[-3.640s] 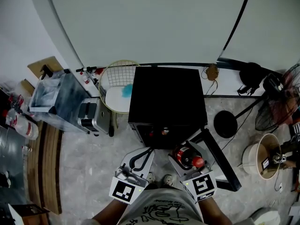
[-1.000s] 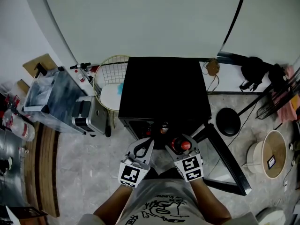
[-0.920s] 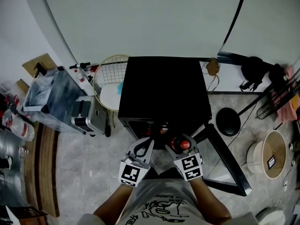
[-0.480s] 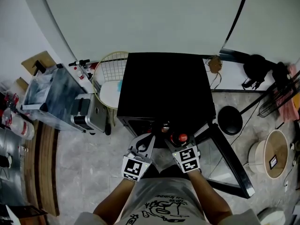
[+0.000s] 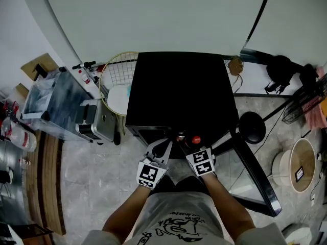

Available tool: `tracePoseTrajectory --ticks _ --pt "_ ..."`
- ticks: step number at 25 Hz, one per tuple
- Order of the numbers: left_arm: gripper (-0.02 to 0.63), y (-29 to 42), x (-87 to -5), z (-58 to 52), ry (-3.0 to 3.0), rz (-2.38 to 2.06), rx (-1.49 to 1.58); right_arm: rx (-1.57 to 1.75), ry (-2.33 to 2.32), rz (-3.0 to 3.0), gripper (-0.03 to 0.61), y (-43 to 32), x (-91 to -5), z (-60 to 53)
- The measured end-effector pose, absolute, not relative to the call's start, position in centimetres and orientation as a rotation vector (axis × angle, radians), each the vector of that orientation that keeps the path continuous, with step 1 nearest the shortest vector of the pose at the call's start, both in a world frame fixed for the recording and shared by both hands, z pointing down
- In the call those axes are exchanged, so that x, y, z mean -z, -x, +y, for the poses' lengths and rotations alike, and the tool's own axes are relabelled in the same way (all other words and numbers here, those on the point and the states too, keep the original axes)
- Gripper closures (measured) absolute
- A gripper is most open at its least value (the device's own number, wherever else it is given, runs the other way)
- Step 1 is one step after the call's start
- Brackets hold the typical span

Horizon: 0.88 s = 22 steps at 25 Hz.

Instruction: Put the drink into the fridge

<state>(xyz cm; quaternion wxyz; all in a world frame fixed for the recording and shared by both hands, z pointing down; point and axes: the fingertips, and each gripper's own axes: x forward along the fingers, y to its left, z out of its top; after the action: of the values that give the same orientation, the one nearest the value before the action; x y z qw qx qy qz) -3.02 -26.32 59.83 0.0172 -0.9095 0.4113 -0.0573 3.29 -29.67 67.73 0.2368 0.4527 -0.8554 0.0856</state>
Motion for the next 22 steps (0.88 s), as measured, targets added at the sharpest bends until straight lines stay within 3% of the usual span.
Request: tracePoseTrajectory --ticks 22 --pt "0.594 3.5 -68.8 -31.7 2.859 1.359 0.326 -0.308 -1.213 -2.278 0.270 -2.8 -75.4 -35.0"
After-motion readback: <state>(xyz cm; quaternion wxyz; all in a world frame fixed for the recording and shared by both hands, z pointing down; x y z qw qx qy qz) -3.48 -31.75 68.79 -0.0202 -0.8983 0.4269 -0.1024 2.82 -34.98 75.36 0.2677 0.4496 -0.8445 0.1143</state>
